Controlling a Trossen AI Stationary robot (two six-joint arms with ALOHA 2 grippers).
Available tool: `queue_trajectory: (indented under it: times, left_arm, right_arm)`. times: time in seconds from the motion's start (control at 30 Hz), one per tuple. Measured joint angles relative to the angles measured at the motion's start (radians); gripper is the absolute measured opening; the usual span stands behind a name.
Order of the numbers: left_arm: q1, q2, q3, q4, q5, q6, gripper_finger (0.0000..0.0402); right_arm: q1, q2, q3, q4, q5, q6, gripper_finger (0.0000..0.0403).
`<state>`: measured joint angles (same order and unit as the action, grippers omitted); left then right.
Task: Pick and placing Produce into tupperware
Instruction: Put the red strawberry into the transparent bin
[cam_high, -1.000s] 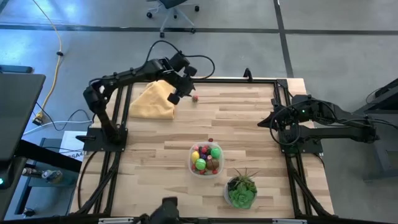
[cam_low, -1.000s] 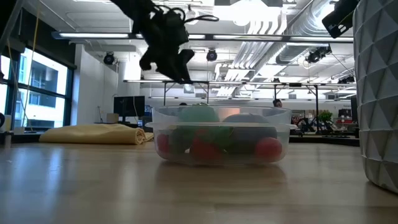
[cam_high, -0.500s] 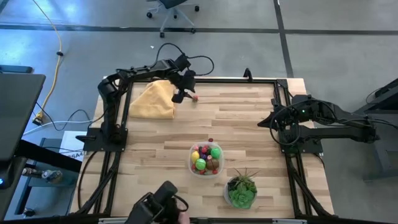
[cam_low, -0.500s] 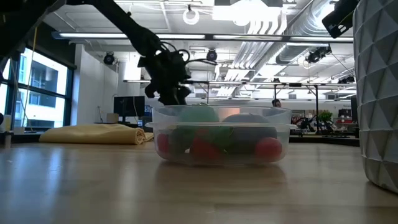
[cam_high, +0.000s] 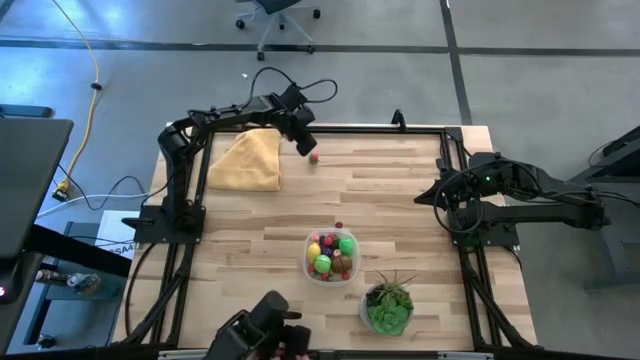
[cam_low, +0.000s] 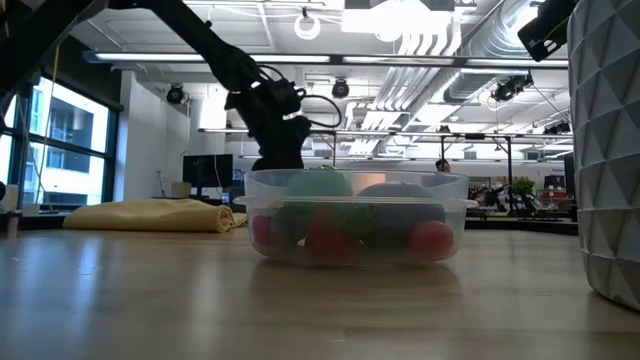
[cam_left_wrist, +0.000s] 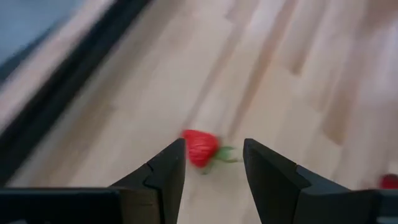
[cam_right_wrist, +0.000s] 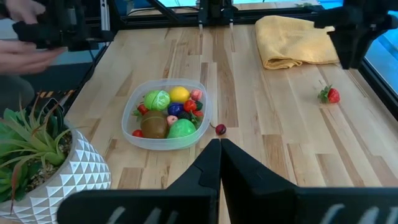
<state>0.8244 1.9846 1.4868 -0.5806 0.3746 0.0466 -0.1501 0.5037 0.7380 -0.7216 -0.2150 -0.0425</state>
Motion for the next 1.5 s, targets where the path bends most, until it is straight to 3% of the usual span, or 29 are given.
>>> queue_trajectory:
  times: [0.1, 0.43, 0.6, 0.87, 0.97, 1.1, 1.5]
  left_arm:
    - [-0.017, 0.0, 0.0, 0.001, 0.034, -0.052, 0.0152]
    - [-0.059, 0.0, 0.0, 0.087, -0.106, -0.129, 0.0152]
    - [-0.059, 0.0, 0.0, 0.154, -0.099, -0.124, 0.0152]
    - [-0.059, 0.0, 0.0, 0.022, -0.179, -0.253, 0.0152]
    - [-0.059, 0.001, 0.012, -0.008, -0.212, -0.304, 0.0152]
    - [-0.059, -0.001, 0.049, -0.041, -0.263, -0.309, 0.0152]
    - [-0.127, 0.016, 0.143, -0.143, -0.364, -0.282, 0.0152]
  right_arm:
    - [0.0, 0.0, 0.0, 0.0, 0.0, -0.001, 0.0]
    - [0.0, 0.0, 0.0, 0.0, 0.0, 0.0, 0.0]
    - [0.0, 0.0, 0.0, 0.0, 0.0, 0.0, 0.0]
    - [0.0, 0.0, 0.0, 0.0, 0.0, -0.002, 0.0]
    - [0.0, 0.0, 0.0, -0.014, -0.042, -0.089, 0.0]
    - [0.0, 0.0, 0.0, -0.022, -0.079, -0.181, 0.0]
    - [0.0, 0.0, 0.0, -0.046, -0.082, -0.197, 0.0]
